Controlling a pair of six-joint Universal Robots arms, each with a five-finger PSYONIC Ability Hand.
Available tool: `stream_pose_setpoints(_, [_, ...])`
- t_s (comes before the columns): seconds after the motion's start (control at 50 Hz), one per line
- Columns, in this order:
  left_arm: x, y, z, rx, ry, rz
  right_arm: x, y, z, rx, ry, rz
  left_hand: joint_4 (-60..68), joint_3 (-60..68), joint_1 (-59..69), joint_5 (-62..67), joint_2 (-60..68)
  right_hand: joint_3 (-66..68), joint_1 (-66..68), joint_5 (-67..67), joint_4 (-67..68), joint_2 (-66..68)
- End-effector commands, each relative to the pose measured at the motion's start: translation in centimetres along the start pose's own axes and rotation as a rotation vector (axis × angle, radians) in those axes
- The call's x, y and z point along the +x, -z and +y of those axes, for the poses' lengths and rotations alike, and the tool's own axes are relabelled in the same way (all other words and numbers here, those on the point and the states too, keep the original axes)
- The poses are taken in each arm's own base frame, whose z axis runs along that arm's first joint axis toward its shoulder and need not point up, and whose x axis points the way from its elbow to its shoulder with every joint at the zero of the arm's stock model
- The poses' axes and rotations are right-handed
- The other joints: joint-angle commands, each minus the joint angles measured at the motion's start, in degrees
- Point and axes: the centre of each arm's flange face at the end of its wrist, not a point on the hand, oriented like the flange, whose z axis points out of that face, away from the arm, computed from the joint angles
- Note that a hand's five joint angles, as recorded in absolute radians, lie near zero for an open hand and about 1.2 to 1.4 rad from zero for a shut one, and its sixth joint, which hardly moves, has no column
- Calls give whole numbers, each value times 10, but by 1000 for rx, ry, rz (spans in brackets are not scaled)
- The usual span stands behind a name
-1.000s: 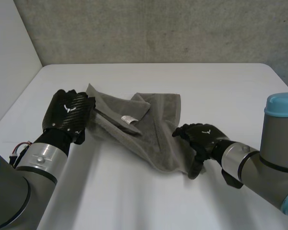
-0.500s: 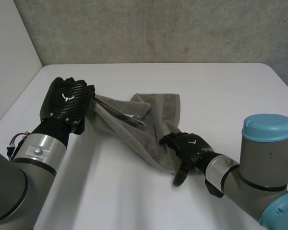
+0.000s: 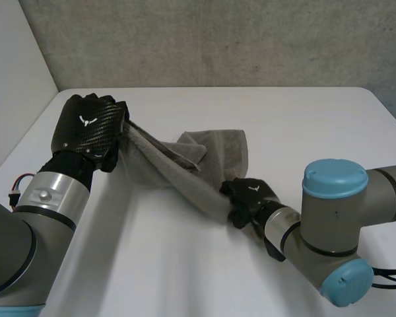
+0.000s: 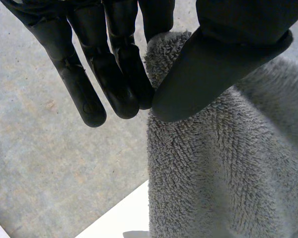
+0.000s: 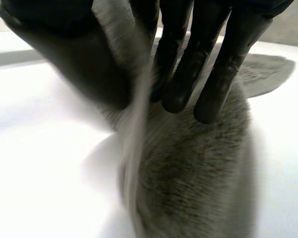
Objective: Fold the laundry
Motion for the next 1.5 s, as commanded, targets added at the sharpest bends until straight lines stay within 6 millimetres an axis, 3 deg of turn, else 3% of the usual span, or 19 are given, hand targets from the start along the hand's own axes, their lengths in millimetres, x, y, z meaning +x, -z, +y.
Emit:
stream_pose_setpoints(0.02, [-2,0,3,-16,2,-5,14,8,-37,105,6,81,102,103,116,107,103,109,106,102,109,102])
stream_pose_setpoints(0.12, [-6,-1,4,-16,2,-19,52,49,-125,357,52,187,102,103,116,107,103,109,106,102,109,102])
stream_pose_setpoints(0.22, [-26,4,-62,173,23,-76,30,113,-206,504,288,136,102,103,116,107,103,109,106,102,109,102])
stream_pose_setpoints(0.3, [-41,14,-118,302,63,-101,23,145,-240,536,367,143,102,103,116,107,103,109,106,102,109,102])
stream_pose_setpoints(0.4, [-48,24,-151,301,84,-92,19,177,-275,514,430,156,102,103,116,107,103,109,106,102,109,102])
stream_pose_setpoints(0.54, [-47,19,-134,153,88,-67,28,149,-262,327,481,135,102,103,116,107,103,109,106,102,109,102])
stream_pose_setpoints(0.78, [-18,-29,11,-323,76,14,57,55,-181,-48,517,55,102,103,116,107,103,109,106,102,109,102])
stream_pose_setpoints(0.86, [-15,-49,27,-346,69,18,62,34,-167,-88,516,60,102,103,116,107,103,109,106,102,109,102])
stream_pose_setpoints(0.9, [-16,-62,24,-323,72,11,66,25,-171,-61,531,92,102,103,116,107,103,109,106,102,109,102])
stream_pose_setpoints(0.98, [-26,-89,-7,-195,76,-23,62,16,-218,179,600,220,102,103,116,107,103,109,106,102,109,102])
stream_pose_setpoints(1.06, [-47,-107,-91,84,96,-80,54,33,-270,434,636,316,102,103,116,107,103,109,106,102,109,102])
stream_pose_setpoints(1.08, [-47,-107,-91,85,96,-80,52,49,-293,545,608,352,102,103,116,107,103,109,106,102,109,102])
stream_pose_setpoints(1.1, [-57,-106,-118,177,112,-106,49,67,-311,633,544,353,102,103,116,107,103,109,106,102,109,102])
stream_pose_setpoints(1.16, [-70,-97,-153,307,179,-144,47,93,-326,708,412,308,102,103,116,107,103,109,106,102,109,102])
stream_pose_setpoints(1.24, [-76,-87,-160,338,269,-181,55,101,-324,682,338,278,102,103,116,107,103,109,106,102,109,102])
stream_pose_setpoints(1.3, [-77,-70,-151,301,342,-210,57,93,-298,530,321,219,102,103,116,107,103,109,106,102,109,102])
stream_pose_setpoints(1.4, [-60,-40,-102,134,362,-192,53,87,-254,326,341,142,102,103,116,107,103,109,106,102,109,102])
stream_pose_setpoints(1.48, [-39,-5,-34,-63,349,-169,54,71,-188,104,403,81,102,103,116,107,103,109,106,102,109,102])
stream_pose_setpoints(1.5, [-31,5,-10,-122,346,-160,54,71,-188,104,403,81,102,103,116,107,103,109,106,102,109,102])
